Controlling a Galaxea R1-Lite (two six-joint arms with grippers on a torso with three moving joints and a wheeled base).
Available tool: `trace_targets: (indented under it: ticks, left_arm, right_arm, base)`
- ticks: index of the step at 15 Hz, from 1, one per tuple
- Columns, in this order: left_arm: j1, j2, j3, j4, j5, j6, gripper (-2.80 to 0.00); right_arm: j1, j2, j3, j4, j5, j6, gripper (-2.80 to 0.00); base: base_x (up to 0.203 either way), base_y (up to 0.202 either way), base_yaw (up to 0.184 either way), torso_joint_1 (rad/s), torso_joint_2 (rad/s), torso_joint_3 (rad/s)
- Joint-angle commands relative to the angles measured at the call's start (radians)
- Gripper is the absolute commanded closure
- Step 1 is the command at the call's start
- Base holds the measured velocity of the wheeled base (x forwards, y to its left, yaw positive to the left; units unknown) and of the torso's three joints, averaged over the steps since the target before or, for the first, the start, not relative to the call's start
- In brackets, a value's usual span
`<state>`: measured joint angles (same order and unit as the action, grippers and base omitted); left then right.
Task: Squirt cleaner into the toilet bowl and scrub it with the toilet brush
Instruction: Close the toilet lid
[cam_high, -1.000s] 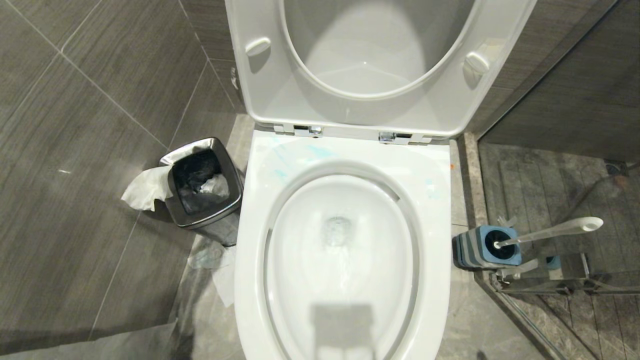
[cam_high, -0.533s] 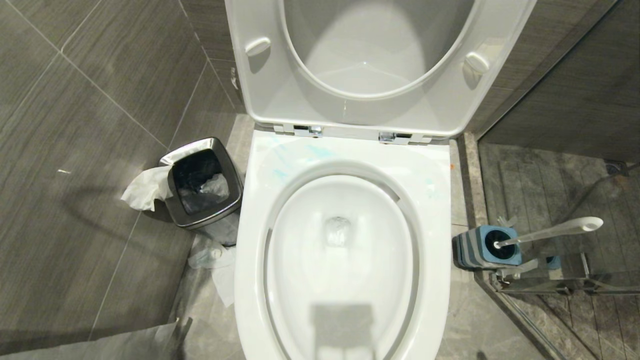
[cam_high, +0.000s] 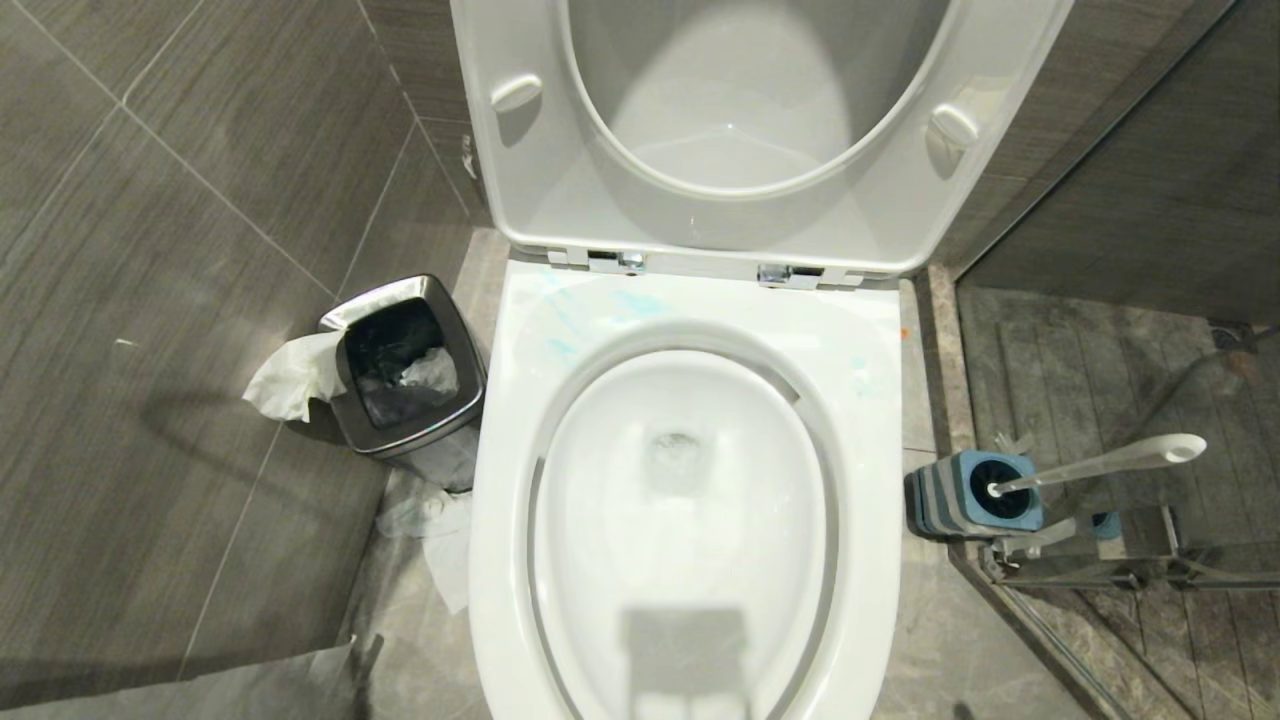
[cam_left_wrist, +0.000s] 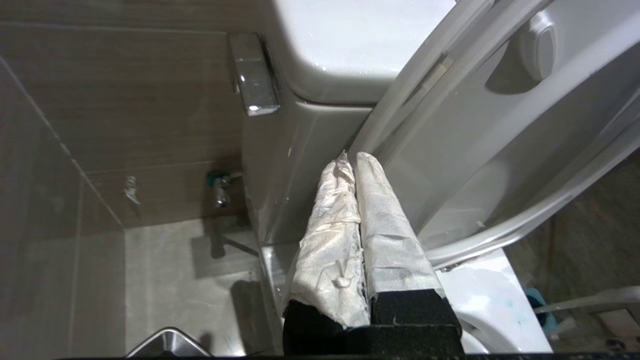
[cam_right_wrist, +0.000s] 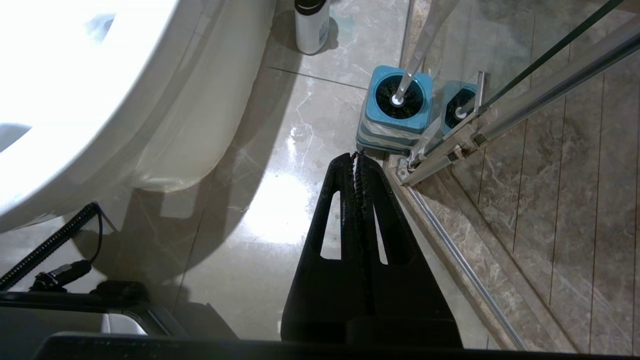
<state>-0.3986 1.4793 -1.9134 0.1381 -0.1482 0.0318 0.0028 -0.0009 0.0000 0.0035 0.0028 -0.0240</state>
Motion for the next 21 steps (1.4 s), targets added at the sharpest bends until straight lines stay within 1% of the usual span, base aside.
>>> trace_targets:
  ticks: [1, 2, 4, 5, 7, 9, 10, 11, 14, 16, 19, 21]
  left_arm:
    - [0.017, 0.026, 0.007, 0.001, -0.039, -0.021, 0.00]
    - [0.035, 0.029, 0.007, 0.003, -0.070, -0.027, 0.00]
    - [0.089, 0.041, 0.009, 0.005, -0.182, -0.031, 0.00]
    - [0.104, 0.050, 0.011, 0.006, -0.202, -0.031, 0.00]
    - [0.137, 0.055, 0.031, 0.005, -0.207, -0.029, 0.00]
    - [0.137, 0.048, 0.059, 0.002, -0.209, -0.027, 0.00]
    - [0.135, 0.049, 0.070, 0.003, -0.209, -0.037, 0.00]
    - [0.135, 0.065, 0.065, 0.002, -0.208, -0.046, 0.00]
    - [0.145, 0.097, 0.061, 0.012, -0.206, -0.044, 0.00]
    - [0.171, 0.100, 0.060, 0.016, -0.205, -0.045, 0.00]
    - [0.203, 0.113, 0.049, 0.062, -0.203, -0.044, 0.00]
    - [0.209, 0.146, 0.029, 0.056, -0.207, -0.044, 0.00]
  right_arm:
    - [0.000, 0.001, 0.000, 0.000, 0.000, -0.001, 0.00]
    - [0.000, 0.001, 0.000, 0.000, 0.000, -0.001, 0.00]
    - [0.000, 0.001, 0.000, 0.000, 0.000, -0.001, 0.00]
    - [0.000, 0.001, 0.000, 0.000, 0.000, -0.001, 0.00]
    - [0.000, 0.001, 0.000, 0.000, 0.000, -0.001, 0.00]
    - [0.000, 0.001, 0.000, 0.000, 0.000, -0.001, 0.00]
    - [0.000, 0.001, 0.000, 0.000, 0.000, -0.001, 0.00]
    - [0.000, 0.001, 0.000, 0.000, 0.000, -0.001, 0.00]
    - [0.000, 0.001, -0.001, 0.000, 0.000, -0.001, 0.00]
    - [0.000, 0.001, 0.000, 0.000, 0.000, -0.001, 0.00]
    - [0.000, 0.001, 0.000, 0.000, 0.000, -0.001, 0.00]
    - [0.000, 0.001, 0.000, 0.000, 0.000, -0.001, 0.00]
  base:
    - [0.000, 0.000, 0.000, 0.000, 0.00, 0.000]
    - [0.000, 0.000, 0.000, 0.000, 0.00, 0.000]
    - [0.000, 0.000, 0.000, 0.000, 0.00, 0.000]
    - [0.000, 0.000, 0.000, 0.000, 0.00, 0.000]
    - [0.000, 0.000, 0.000, 0.000, 0.00, 0.000]
    - [0.000, 0.000, 0.000, 0.000, 0.00, 0.000]
    - [0.000, 0.000, 0.000, 0.000, 0.00, 0.000]
    - [0.000, 0.000, 0.000, 0.000, 0.00, 0.000]
    - [0.000, 0.000, 0.000, 0.000, 0.00, 0.000]
    - [0.000, 0.000, 0.000, 0.000, 0.00, 0.000]
    - [0.000, 0.000, 0.000, 0.000, 0.00, 0.000]
    - [0.000, 0.000, 0.000, 0.000, 0.00, 0.000]
